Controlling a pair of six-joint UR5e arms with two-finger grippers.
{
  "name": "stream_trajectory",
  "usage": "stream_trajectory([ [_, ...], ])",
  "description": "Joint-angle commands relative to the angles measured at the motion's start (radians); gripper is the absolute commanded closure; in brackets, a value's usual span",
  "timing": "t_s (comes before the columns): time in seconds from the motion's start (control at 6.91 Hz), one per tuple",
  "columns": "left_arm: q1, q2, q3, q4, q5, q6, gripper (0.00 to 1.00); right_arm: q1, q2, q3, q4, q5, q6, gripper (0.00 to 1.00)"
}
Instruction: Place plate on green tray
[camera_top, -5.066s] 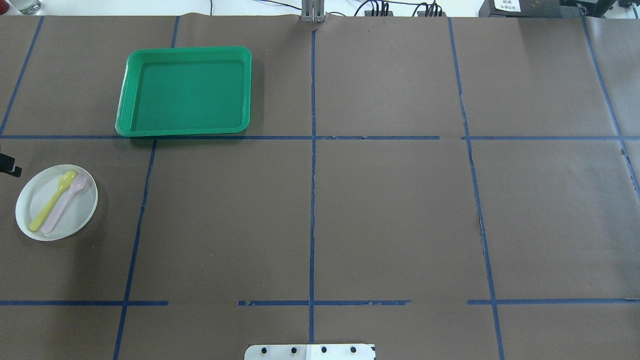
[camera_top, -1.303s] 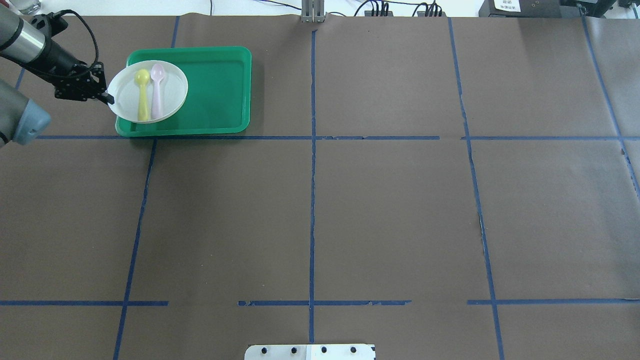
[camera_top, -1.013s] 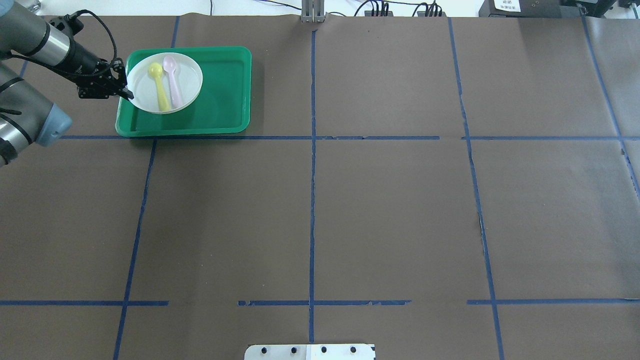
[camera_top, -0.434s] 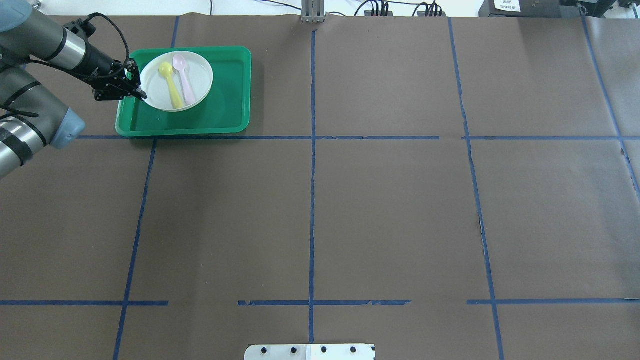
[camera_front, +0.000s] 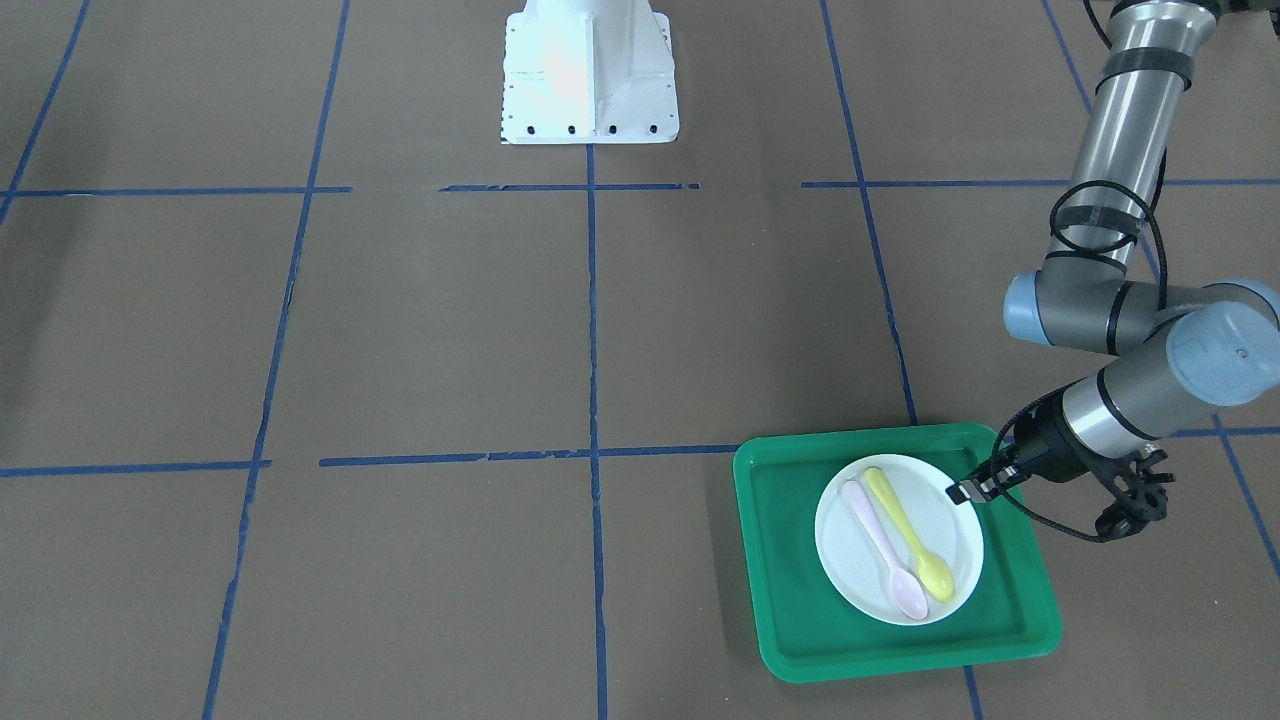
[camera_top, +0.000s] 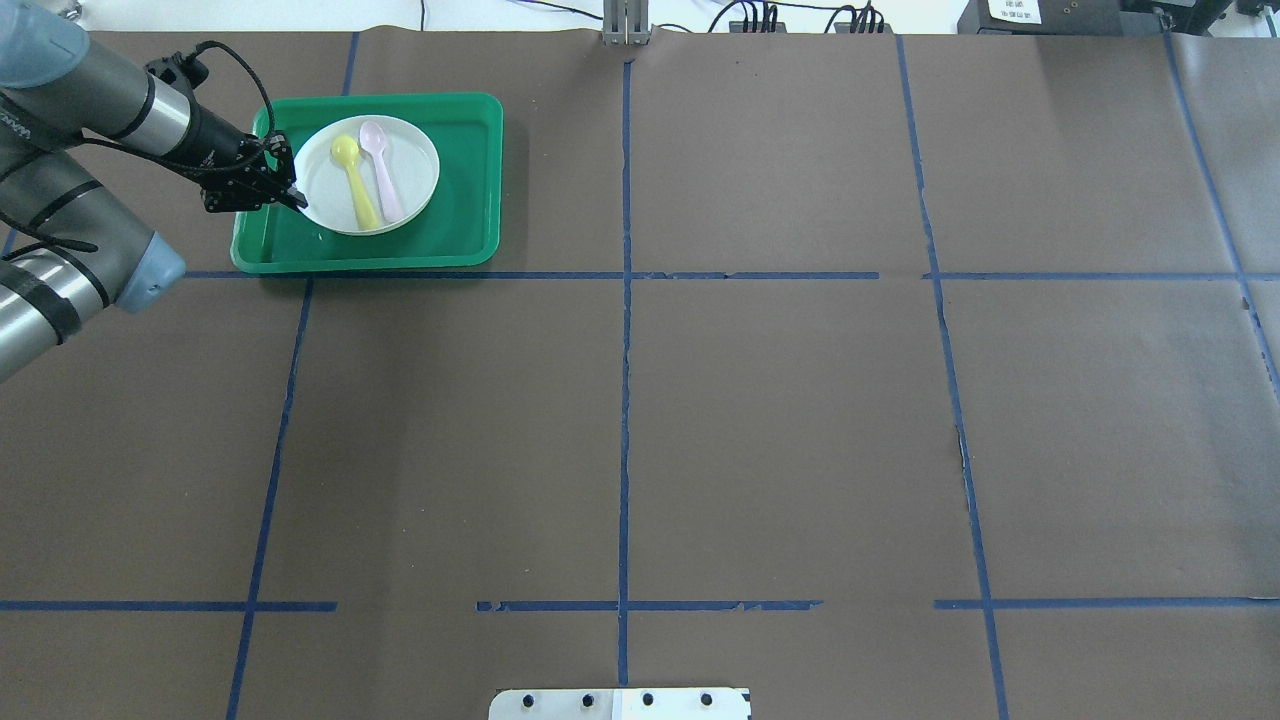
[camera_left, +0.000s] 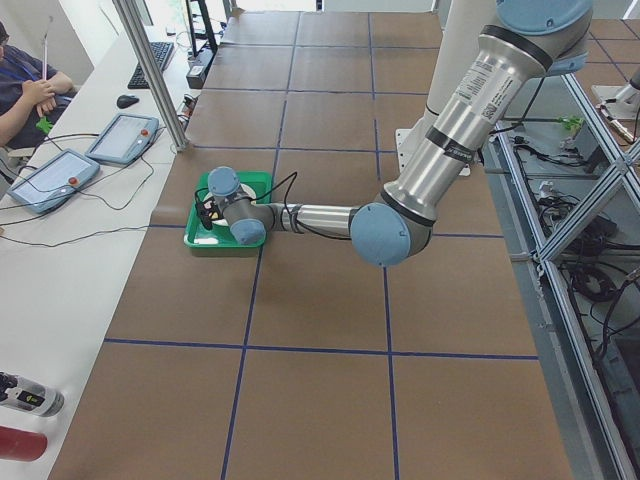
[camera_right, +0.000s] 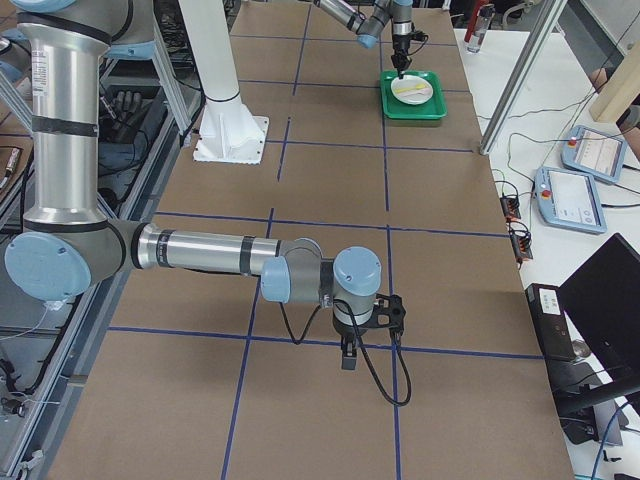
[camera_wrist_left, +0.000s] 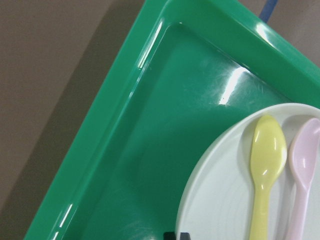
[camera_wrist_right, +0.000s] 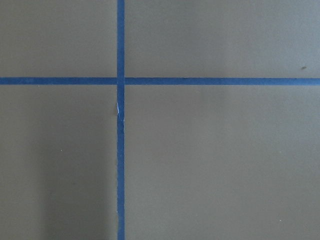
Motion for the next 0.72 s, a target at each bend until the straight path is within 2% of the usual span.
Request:
stream_trajectory([
  [0.0, 0.002, 0.012, 0.001, -0.046, 0.005, 0.001, 0.00, 0.000, 0.000, 0.000, 0.000, 0.000, 0.000, 0.00],
  [0.43, -0.007, 0.019, -0.027, -0.043, 0.005, 0.039, 0.00, 0.000, 0.000, 0.000, 0.000, 0.000, 0.000, 0.00],
  [0.58, -0.024, 0.056, -0.107, -0.012, 0.003, 0.083, 0.00, 0.000, 0.000, 0.000, 0.000, 0.000, 0.000, 0.00],
])
